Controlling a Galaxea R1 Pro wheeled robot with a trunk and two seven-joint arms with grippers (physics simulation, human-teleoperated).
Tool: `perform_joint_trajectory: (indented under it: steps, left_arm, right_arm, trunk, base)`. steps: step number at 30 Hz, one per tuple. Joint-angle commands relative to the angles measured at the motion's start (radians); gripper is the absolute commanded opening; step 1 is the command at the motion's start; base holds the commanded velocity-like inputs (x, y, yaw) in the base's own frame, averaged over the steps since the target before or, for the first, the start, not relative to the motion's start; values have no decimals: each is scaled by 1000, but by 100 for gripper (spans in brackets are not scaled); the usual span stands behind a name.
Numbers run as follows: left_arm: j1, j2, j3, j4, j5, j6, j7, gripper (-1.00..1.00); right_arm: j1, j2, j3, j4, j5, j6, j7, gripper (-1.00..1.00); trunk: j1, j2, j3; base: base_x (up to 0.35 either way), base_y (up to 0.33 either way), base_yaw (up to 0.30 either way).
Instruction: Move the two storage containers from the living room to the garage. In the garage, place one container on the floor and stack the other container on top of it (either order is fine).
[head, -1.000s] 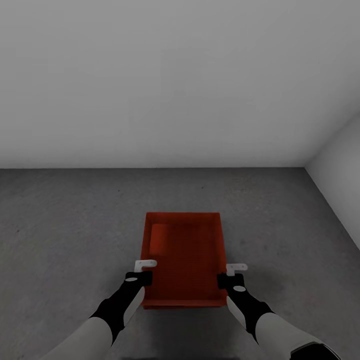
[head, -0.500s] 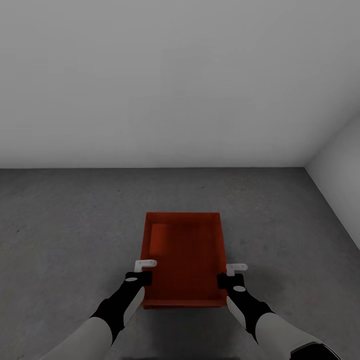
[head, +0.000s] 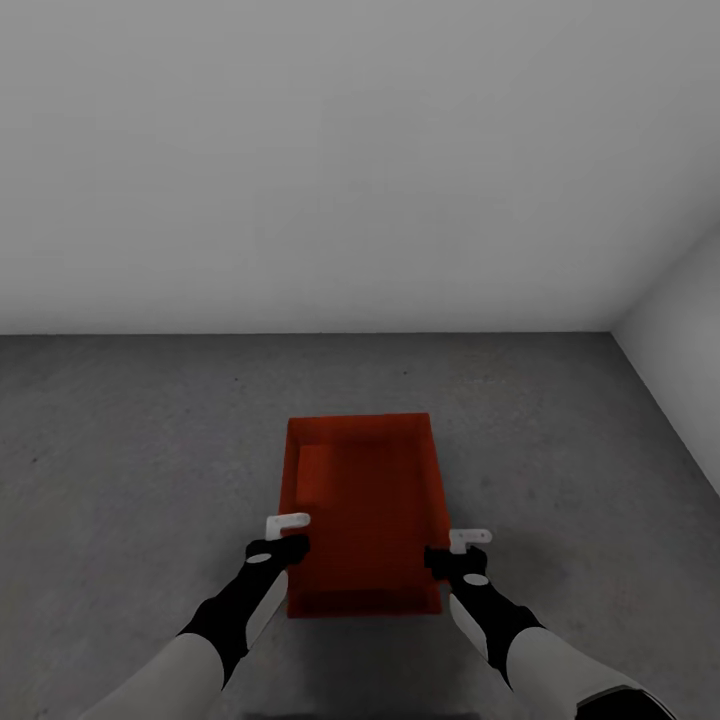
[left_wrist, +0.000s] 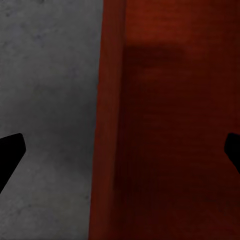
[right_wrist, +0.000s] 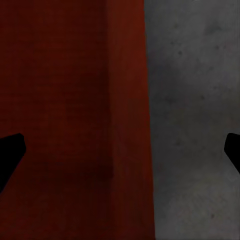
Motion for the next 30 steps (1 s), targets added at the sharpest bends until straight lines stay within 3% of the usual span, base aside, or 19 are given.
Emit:
perform_joint_trajectory:
  steps: [1,18,30]
  left_arm:
    - [0,1,-7,-2,10,4,9,100]
    - [0,-1,-6,-2,14,3,9,100]
    - [-1,-1,-6,-3,14,3,9,100]
  right_arm:
    - [-1,0,8,1,-11,-4,-5,100]
    - [-1,0,9,0,-10,4,-6,100]
    - [-1,0,9,0,-13,5,-5,100]
  trunk:
    - [0,0,-1]
    - [0,0,-1]
    - [-46,84,37]
  base:
    - [0,0,0]
    - [0,0,0]
    - [0,0,0]
